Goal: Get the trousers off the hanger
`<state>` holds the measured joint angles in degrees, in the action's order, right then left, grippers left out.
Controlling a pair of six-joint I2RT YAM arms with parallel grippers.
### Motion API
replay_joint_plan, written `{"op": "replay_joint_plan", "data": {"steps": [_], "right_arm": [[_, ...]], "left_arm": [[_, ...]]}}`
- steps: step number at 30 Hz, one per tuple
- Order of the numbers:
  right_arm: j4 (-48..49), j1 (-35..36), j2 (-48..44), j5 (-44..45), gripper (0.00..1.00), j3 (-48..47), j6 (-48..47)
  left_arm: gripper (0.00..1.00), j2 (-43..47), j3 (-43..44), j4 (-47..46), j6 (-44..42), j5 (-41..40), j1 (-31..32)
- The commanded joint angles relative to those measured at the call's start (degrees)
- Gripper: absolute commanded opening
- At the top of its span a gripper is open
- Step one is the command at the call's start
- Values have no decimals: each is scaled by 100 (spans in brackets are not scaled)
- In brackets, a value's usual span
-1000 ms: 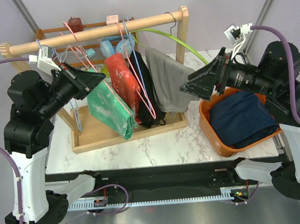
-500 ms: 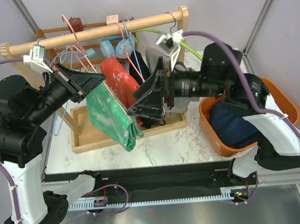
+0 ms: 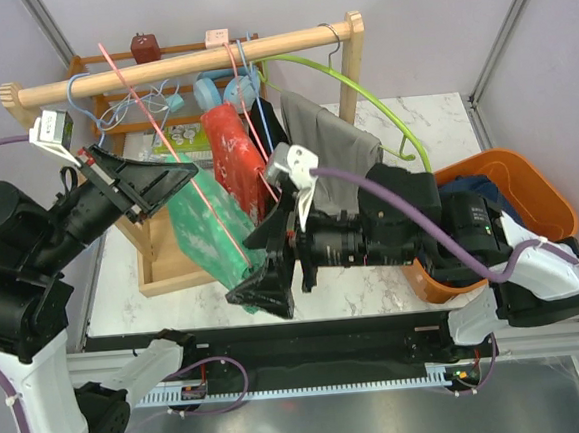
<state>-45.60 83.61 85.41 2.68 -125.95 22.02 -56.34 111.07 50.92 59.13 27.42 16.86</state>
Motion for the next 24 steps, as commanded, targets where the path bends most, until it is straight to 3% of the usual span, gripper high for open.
{"op": "replay_joint_plan", "data": {"steps": [1, 10, 18, 24], "right_arm": [[-309, 331, -286, 989, 95, 236, -497], [-282, 797, -964, 1199, 95, 1477, -682], [367, 1209, -860, 1472, 84, 1819, -629], [605, 1964, -490, 3053, 83, 1697, -725]], "left_arm": [[2, 219, 319, -741, 414, 351, 10], [2, 272, 372, -916, 661, 834, 10], [2, 255, 293, -1154, 1038, 1160, 10], [2, 272, 187, -1172, 1188, 1406, 10]]}}
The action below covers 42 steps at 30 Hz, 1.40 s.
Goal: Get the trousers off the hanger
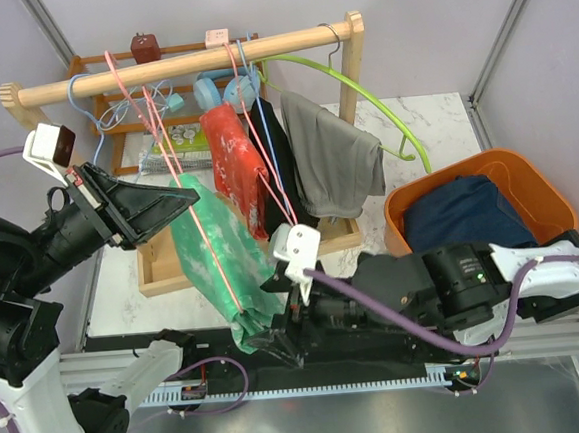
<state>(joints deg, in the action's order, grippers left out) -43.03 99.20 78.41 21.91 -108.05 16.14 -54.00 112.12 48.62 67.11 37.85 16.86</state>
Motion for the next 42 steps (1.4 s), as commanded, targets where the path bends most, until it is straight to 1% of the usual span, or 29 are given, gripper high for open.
{"op": "replay_joint_plan", "data": {"steps": [1, 2, 5, 9, 11, 15, 18, 22, 25, 31, 38, 41, 42], "right_arm": [[330, 451, 218, 1296, 84, -93, -172], [295, 486, 218, 1542, 83, -85, -164], [295, 530, 78, 1816, 82, 73, -103], [391, 548, -212, 1755, 81, 345, -111], [461, 548, -212, 1799, 81, 276, -198], [558, 548, 68, 2036, 80, -110, -322], [585, 583, 209, 1826, 81, -243, -453], [804, 636, 166, 1036, 85, -269, -524], [761, 715, 43, 1280, 86, -181, -436], [681, 715, -168, 1412, 88, -172, -489], [734, 741, 341, 1808, 87, -585, -638], [787, 811, 526, 2290, 86, -709, -674], [839, 829, 543, 2665, 86, -709, -700]], "left_arm": [[2, 47, 48, -942, 443, 442, 10], [2, 39, 39, -942, 452, 469, 10], [2, -23, 39, -1003, 540, 645, 10], [2, -93, 82, -1249, 654, 908, 10], [2, -128, 100, -1320, 689, 1023, 10], [2, -137, 65, -1373, 742, 1050, 10], [2, -137, 56, -1417, 724, 1111, 10], [2, -111, 38, -1452, 689, 1155, 10], [2, -102, 21, -1496, 663, 1164, 10], [2, -111, 21, -1575, 680, 1190, 10], [2, -120, -5, -1610, 724, 1208, 10], [2, -111, -23, -1619, 724, 1199, 10], [2, -102, -32, -1628, 724, 1208, 10]]}}
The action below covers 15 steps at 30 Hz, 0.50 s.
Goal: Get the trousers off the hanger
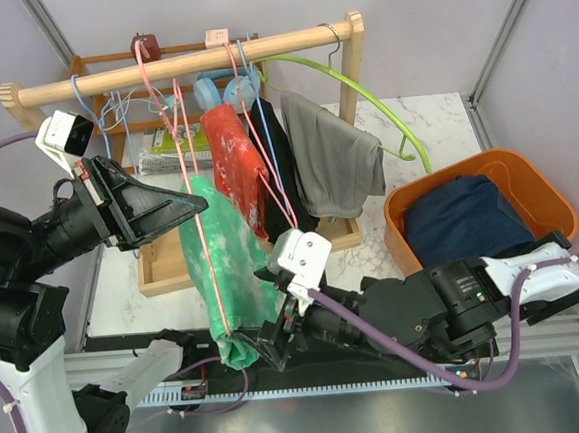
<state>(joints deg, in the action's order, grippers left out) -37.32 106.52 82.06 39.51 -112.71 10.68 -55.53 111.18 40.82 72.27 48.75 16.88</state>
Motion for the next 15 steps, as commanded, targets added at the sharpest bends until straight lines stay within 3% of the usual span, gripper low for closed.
{"op": "replay_joint_plan", "data": {"steps": [1, 7, 15], "right_arm": [[295, 141, 213, 1066, 85, -217, -180], [401, 273, 179, 2489, 77, 2, -382], [981, 290, 292, 2966, 75, 197, -970]], "left_arm": [[2, 51, 71, -839, 209, 126, 8], [2, 77, 45, -856, 226, 161, 8], [2, 68, 18, -891, 279, 214, 8]]}}
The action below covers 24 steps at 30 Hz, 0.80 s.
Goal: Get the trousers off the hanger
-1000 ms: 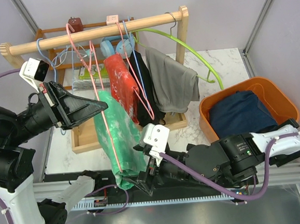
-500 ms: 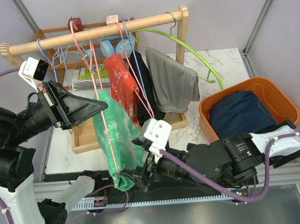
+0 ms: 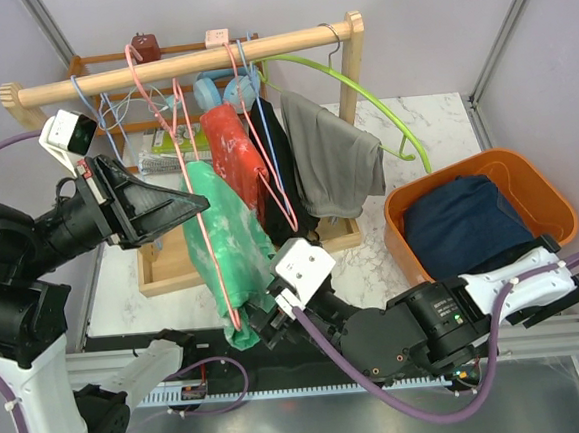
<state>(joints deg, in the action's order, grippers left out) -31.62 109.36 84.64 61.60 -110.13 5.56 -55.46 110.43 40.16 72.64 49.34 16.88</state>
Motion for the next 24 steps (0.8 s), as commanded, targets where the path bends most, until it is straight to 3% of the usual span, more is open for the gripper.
{"op": "replay_joint_plan", "data": {"steps": [1, 5, 7, 12, 17, 20, 21, 22, 23, 24], "right_arm": [[437, 15, 113, 835, 75, -62, -512], [1549, 129, 149, 1757, 74, 473, -1765], [2963, 173, 62, 1890, 74, 1096, -2442], [6238, 173, 17, 1812, 71, 2099, -4868], [7649, 164, 96, 1302, 68, 2408, -5521], [7715, 121, 237, 1266, 65, 2224, -5707], [7558, 77, 185, 1249, 65, 2189, -5376], [7217, 42, 123, 1092, 64, 2154, -5007], [6030, -11, 45, 960, 64, 2075, -4542], [5479, -124, -113, 820, 64, 1909, -3528]], "left_arm": [[2, 71, 84, -834, 259, 155, 8], [2, 123, -65, -922, 373, 146, 8], [2, 150, -101, -931, 382, 128, 8], [2, 167, -92, -984, 461, 76, 8], [2, 211, -101, -1037, 514, 49, 8], [2, 229, -118, -1054, 523, 5, 8], [2, 238, -118, -1054, 514, 5, 8], [2, 246, -145, -1054, 514, -12, 8], [2, 255, -162, -1054, 523, -12, 8], [2, 281, -180, -1063, 523, -12, 8]]}}
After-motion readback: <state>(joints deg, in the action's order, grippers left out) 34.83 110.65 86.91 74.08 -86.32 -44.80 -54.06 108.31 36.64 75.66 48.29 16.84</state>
